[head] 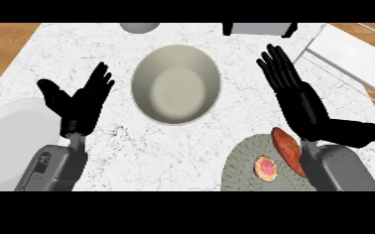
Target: Pick the cupcake from the placemat and place it in the tiered shelf
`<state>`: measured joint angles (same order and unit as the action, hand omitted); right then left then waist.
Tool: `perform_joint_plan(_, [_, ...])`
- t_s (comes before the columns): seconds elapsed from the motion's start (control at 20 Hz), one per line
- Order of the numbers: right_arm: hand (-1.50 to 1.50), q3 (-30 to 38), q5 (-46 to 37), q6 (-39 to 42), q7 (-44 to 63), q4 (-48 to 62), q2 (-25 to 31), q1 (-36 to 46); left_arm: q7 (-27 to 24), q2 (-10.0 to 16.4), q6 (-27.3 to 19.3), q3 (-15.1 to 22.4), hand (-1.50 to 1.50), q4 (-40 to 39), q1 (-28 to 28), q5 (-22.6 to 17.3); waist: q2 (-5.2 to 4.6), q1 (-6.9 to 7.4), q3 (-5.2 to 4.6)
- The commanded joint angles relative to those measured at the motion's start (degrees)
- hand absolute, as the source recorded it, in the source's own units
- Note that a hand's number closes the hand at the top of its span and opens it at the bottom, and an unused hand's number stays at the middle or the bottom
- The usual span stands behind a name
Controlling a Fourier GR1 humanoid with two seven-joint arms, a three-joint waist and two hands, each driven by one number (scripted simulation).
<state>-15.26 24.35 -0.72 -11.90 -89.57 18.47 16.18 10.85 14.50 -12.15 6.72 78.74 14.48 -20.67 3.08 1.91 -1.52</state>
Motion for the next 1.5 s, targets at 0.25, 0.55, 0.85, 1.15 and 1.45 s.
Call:
perform_joint_plan(0.25, [1.50,-10.33,-18.58,-12.88,5.78,-6.26,-1.09,-2.54,-7.38,12.85,3.52,-3.86,0.00,0.13,-11.68,7.05,-2.57,-1.09,1.37])
perform_joint_plan(0.55, [-1.50,-11.81,-39.16,-37.72,10.43,-4.87,-1.66,-15.61,-6.43,13.32,5.13,-5.65,0.00,-0.76,-14.06,4.16,-2.14,-3.37,1.25])
perform_joint_plan(0.85, [-1.50,-22.62,-61.35,-43.53,27.60,-11.18,-2.76,-21.63,-5.88,13.16,6.02,-5.83,0.00,0.05,-13.37,4.23,-2.53,-3.26,1.23])
perform_joint_plan(1.15, [-1.50,-19.54,-78.26,-32.65,44.46,-16.64,4.48,-27.33,-9.95,13.16,7.01,-6.02,0.00,0.72,-18.69,4.78,-2.38,-3.42,0.98])
perform_joint_plan(1.45, [-1.50,-24.64,-85.36,-8.58,59.90,-22.81,6.79,-26.27,-7.09,13.49,6.87,-5.68,0.00,2.94,-16.21,4.60,-2.73,-2.23,1.03])
